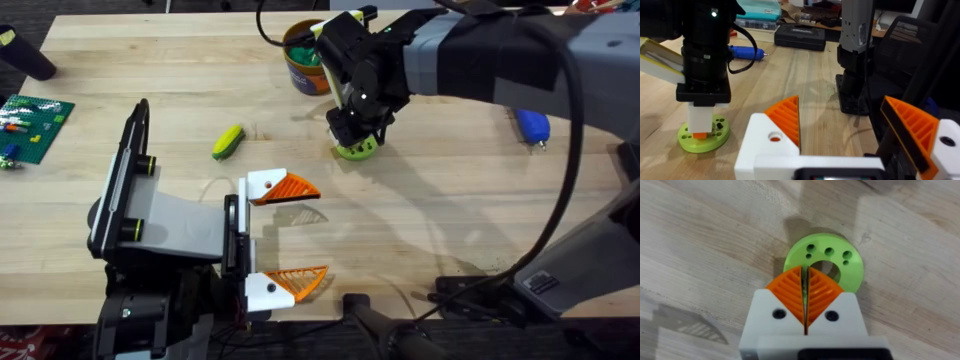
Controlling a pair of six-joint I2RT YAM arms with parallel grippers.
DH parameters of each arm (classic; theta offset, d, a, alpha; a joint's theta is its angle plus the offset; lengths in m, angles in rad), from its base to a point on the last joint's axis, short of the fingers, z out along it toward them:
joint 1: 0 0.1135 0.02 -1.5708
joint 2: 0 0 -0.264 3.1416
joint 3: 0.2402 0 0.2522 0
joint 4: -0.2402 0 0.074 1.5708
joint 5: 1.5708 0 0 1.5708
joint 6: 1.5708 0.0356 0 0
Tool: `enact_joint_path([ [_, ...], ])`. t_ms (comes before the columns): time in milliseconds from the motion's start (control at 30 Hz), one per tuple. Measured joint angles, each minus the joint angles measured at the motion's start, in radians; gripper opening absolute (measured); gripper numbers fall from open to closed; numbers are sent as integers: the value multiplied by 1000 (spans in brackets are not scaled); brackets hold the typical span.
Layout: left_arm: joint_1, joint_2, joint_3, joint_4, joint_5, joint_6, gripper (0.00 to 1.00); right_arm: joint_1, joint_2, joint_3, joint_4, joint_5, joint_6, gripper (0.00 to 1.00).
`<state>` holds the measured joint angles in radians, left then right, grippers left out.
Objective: Pick up the gripper from the table and insert it into the empty holder that is missing its gripper. Then pick up a screw, insert it into the mounting hole, and use the screwdriver to tighten it. Finally, clean up the table by picking up the vegetable and placing it into the bucket.
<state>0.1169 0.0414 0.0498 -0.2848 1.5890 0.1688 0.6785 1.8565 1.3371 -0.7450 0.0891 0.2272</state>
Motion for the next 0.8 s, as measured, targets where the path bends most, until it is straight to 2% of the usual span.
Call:
enact_joint_path([
  [700, 0, 0, 0, 12, 0, -1, 988, -1, 0, 0, -29, 0, 1, 7],
  [733, 0, 0, 0, 12, 0, -1, 988, -1, 0, 0, -30, 0, 4, 44],
  [800, 0, 0, 0, 12, -1, -1, 988, -1, 0, 0, -32, 0, 4, 309],
])
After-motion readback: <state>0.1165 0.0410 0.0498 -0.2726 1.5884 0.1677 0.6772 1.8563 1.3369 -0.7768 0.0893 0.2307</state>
